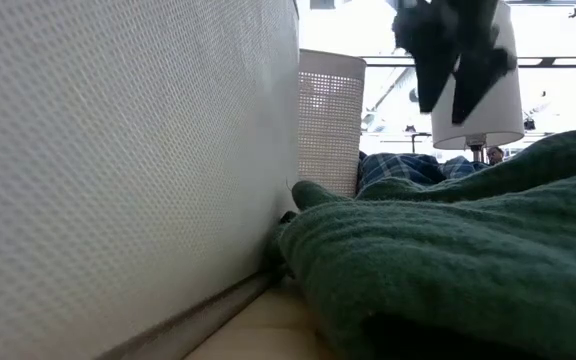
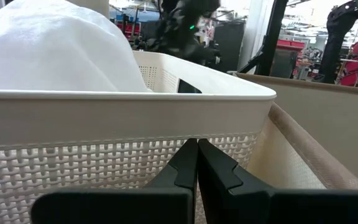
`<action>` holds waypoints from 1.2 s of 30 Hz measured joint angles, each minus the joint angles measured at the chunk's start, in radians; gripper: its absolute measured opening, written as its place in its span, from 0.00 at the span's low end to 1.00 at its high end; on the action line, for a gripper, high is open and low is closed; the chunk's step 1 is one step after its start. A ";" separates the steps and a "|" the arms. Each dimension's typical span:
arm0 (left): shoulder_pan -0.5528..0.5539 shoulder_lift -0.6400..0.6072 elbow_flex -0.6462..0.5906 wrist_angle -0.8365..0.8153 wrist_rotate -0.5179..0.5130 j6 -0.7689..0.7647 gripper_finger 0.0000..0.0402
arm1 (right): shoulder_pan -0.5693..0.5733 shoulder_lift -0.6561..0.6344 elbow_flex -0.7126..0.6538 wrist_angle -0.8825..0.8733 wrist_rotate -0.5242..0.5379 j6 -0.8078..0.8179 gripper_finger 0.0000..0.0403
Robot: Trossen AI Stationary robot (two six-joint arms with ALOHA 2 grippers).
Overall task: Sort clothes
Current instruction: Put the blue checkered shirt into the laundry organizer
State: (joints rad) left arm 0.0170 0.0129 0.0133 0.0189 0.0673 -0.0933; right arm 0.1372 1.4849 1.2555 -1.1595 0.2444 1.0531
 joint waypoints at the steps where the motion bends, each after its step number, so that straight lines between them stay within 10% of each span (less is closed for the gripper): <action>1: 0.000 0.000 0.000 0.000 0.000 0.000 0.00 | -0.028 0.000 -0.020 0.005 -0.006 -0.040 0.80; 16: 0.000 0.000 0.000 0.000 0.000 0.000 0.00 | -0.228 0.000 -0.328 0.404 -0.116 -0.885 0.80; 22: 0.000 0.000 0.000 0.000 0.000 0.000 0.00 | -0.276 0.067 -0.480 0.583 -0.133 -0.928 0.78; 25: 0.000 0.000 0.000 0.000 0.000 0.000 0.00 | -0.273 0.096 -0.547 0.650 -0.131 -0.858 0.65; 30: 0.000 0.000 0.000 0.000 0.000 0.000 0.00 | -0.219 0.062 -0.581 0.633 -0.118 -0.767 0.09; 36: 0.000 0.000 0.000 0.000 0.000 0.000 0.00 | -0.139 -0.168 -0.457 0.215 -0.197 -0.628 0.07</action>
State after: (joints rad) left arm 0.0174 0.0128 0.0135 0.0187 0.0673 -0.0933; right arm -0.0017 1.3167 0.7983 -0.9441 0.0475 0.4253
